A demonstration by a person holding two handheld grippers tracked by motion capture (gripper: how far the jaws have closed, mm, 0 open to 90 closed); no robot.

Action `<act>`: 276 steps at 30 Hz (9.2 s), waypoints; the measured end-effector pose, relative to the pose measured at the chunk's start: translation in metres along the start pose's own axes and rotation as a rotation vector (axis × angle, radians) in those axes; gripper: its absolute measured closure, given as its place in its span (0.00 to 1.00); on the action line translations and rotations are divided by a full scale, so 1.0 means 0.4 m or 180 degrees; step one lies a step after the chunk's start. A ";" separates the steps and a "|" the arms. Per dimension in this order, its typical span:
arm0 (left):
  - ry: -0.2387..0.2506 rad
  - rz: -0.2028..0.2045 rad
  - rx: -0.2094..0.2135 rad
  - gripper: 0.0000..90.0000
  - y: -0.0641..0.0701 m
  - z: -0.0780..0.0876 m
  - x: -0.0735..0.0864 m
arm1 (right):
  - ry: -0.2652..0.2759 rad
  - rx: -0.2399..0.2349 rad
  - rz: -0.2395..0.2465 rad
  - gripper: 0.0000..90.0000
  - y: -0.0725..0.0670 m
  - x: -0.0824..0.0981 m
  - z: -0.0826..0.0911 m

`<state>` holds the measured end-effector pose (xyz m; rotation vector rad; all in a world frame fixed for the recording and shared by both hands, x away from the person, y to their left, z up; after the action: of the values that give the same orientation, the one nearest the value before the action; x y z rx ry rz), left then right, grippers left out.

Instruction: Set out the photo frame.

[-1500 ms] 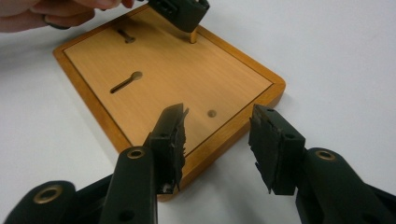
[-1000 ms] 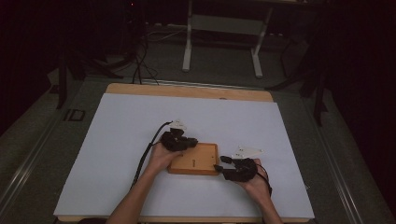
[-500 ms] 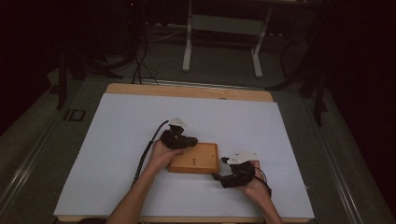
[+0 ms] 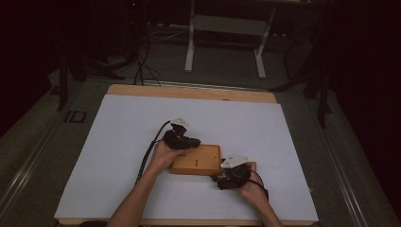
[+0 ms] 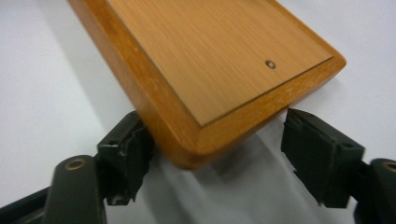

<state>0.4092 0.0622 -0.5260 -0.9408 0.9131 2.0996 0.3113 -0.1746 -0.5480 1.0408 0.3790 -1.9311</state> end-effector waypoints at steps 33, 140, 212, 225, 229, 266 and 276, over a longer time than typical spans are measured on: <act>-0.0098 0.0018 0.0109 0.86 0.006 0.019 0.008 | 0.0516 0.0160 0.0115 0.41 -0.006 -0.028 0.047; 0.0814 -0.0408 -0.0057 0.48 0.051 0.273 0.074 | 0.0861 0.0080 0.0270 0.53 -0.017 -0.065 0.047; 0.0364 -0.1090 -0.0671 0.46 0.090 0.215 0.151 | 0.0896 0.0012 -0.0035 0.52 0.018 -0.060 0.038; 0.0413 -0.1055 -0.0665 0.50 0.087 0.210 0.148 | 0.0899 -0.0024 -0.0141 0.52 0.031 -0.056 0.023; 0.0412 -0.1052 -0.0673 0.50 0.085 0.208 0.148 | 0.0912 -0.0116 -0.0173 0.52 0.043 -0.053 0.018; 0.0465 -0.1124 -0.0872 0.52 0.094 0.197 0.137 | 0.0924 -0.0082 -0.0246 0.52 0.051 -0.067 0.007; 0.0478 -0.1122 -0.0865 0.52 0.094 0.196 0.136 | 0.0903 -0.0145 -0.0292 0.53 0.054 -0.070 0.011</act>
<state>0.3240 0.1189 -0.5181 -1.3100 0.4913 1.8932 0.3340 -0.1737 -0.5205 1.2906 0.6364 -1.8477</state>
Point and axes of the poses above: each handheld gripper's, and its own axes: z roughly backward along the jaws, x roughly out of its underside, y roughly to its right, the point moved 1 cm from there along -z, roughly forward along the jaws, and after that the axes turned 6 degrees about y, right-handed, at the moved point
